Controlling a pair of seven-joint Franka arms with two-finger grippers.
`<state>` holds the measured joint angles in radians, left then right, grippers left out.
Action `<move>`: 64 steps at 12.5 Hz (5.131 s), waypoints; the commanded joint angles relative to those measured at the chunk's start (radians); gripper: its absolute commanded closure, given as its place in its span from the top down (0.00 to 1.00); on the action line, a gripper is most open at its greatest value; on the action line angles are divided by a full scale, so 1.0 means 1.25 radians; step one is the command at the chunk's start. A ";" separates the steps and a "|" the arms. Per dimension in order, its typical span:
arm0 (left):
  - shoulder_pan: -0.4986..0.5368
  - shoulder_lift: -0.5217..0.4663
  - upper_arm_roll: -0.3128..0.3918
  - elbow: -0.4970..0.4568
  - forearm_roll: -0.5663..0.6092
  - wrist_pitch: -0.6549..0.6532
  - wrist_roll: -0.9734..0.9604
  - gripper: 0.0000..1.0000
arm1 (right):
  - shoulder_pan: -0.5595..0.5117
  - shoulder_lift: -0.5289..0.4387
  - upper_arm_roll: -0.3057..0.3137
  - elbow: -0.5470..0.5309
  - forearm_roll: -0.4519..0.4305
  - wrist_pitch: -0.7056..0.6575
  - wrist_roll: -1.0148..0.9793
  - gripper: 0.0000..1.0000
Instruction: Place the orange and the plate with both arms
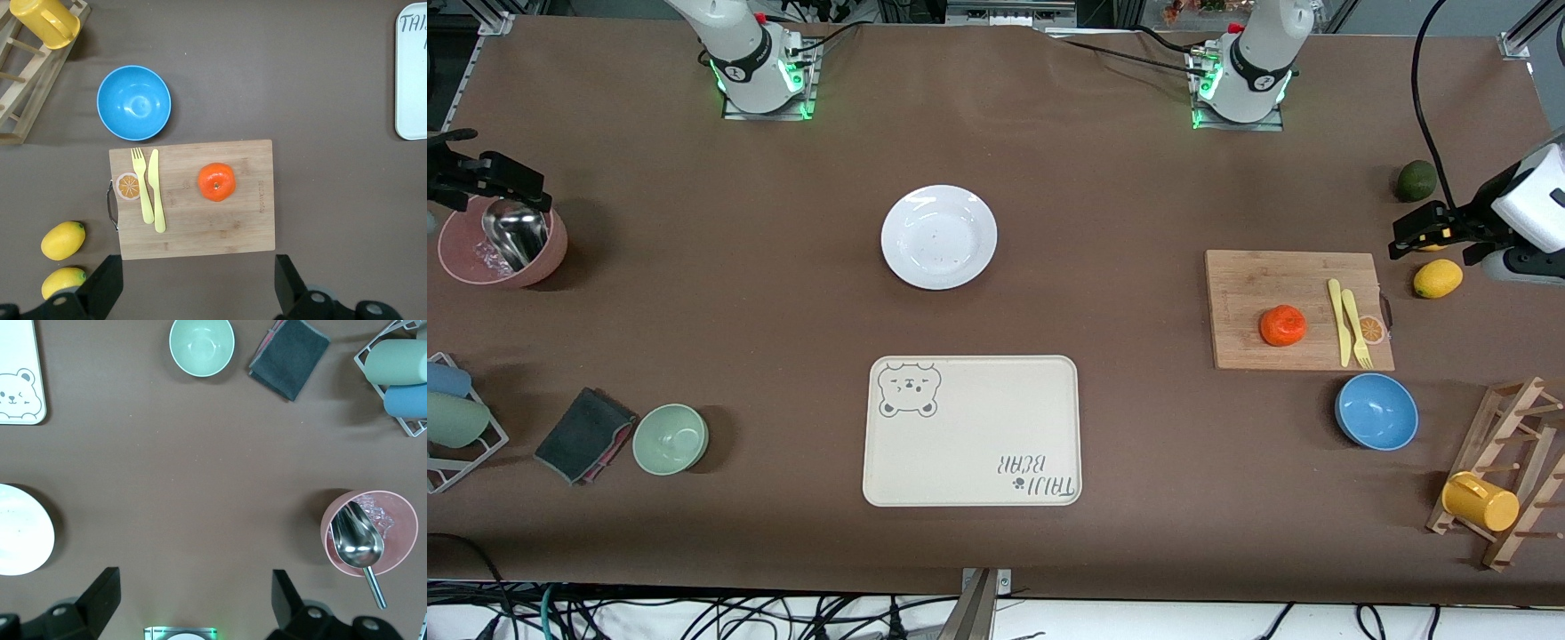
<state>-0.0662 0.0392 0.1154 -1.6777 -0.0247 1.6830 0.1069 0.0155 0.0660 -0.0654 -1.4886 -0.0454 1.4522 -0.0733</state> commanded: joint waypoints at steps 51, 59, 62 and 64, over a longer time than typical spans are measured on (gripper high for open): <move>-0.010 0.007 0.002 0.003 -0.005 -0.012 0.020 1.00 | -0.003 0.010 -0.010 0.019 -0.008 -0.022 0.013 1.00; -0.010 0.007 0.002 0.002 -0.005 -0.012 0.020 1.00 | -0.005 0.010 -0.010 0.021 -0.009 -0.016 0.014 1.00; -0.001 0.060 0.005 0.018 -0.017 -0.003 0.022 1.00 | -0.004 -0.004 -0.009 0.018 -0.009 -0.034 0.014 1.00; -0.006 0.196 0.002 0.055 -0.018 0.025 0.016 1.00 | -0.004 -0.006 -0.010 0.021 -0.009 -0.050 0.013 1.00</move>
<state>-0.0725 0.1216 0.1148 -1.6781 -0.0247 1.6919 0.1069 0.0137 0.0643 -0.0812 -1.4860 -0.0458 1.4203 -0.0687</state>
